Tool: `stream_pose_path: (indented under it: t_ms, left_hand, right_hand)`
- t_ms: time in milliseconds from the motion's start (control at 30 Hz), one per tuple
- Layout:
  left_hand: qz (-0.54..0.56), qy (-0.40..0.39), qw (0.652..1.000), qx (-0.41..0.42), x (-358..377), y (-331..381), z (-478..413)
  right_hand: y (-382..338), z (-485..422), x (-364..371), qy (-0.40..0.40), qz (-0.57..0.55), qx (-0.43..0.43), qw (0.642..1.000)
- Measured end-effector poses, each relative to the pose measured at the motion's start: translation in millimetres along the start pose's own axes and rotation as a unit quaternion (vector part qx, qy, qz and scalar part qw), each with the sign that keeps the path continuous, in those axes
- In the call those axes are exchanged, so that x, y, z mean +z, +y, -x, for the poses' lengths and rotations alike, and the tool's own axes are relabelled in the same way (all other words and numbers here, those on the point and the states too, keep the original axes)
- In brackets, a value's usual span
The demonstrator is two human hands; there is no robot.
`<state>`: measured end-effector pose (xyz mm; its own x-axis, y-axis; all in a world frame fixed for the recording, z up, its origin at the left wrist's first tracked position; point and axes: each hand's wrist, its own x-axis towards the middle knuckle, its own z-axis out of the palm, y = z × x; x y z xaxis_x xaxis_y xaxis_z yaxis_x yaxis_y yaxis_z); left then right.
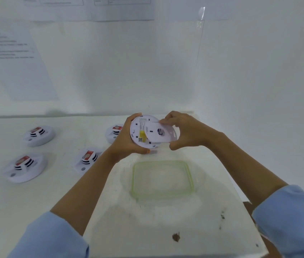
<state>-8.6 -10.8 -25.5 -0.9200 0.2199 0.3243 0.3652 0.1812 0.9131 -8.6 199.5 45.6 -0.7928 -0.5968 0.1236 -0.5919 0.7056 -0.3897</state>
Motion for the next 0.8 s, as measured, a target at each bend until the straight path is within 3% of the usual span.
stream_pose_path:
  t_ms: [200,533,600,733,800]
  left_hand:
    - [0.005,0.003,1.000,-0.026,-23.5,3.4,29.5]
    - [0.029,-0.017,0.999,-0.031,-28.4,8.5,62.5]
    - [0.032,-0.020,0.999,-0.031,-28.8,9.7,64.4]
    - [0.043,-0.036,0.998,-0.035,-25.3,15.9,62.6]
    - [0.048,-0.041,0.997,-0.033,-20.7,20.2,57.9]
  right_hand:
    - [-14.1,34.8,19.5,-0.061,-0.041,0.070,0.995]
    - [-17.3,47.0,68.1,-0.146,0.025,0.140,0.979]
    - [-17.0,47.9,66.5,-0.111,-0.001,0.147,0.983]
    - [-35.9,34.8,53.8,0.114,-0.111,0.065,0.985]
    - [-46.4,20.5,51.0,0.139,-0.135,0.036,0.980]
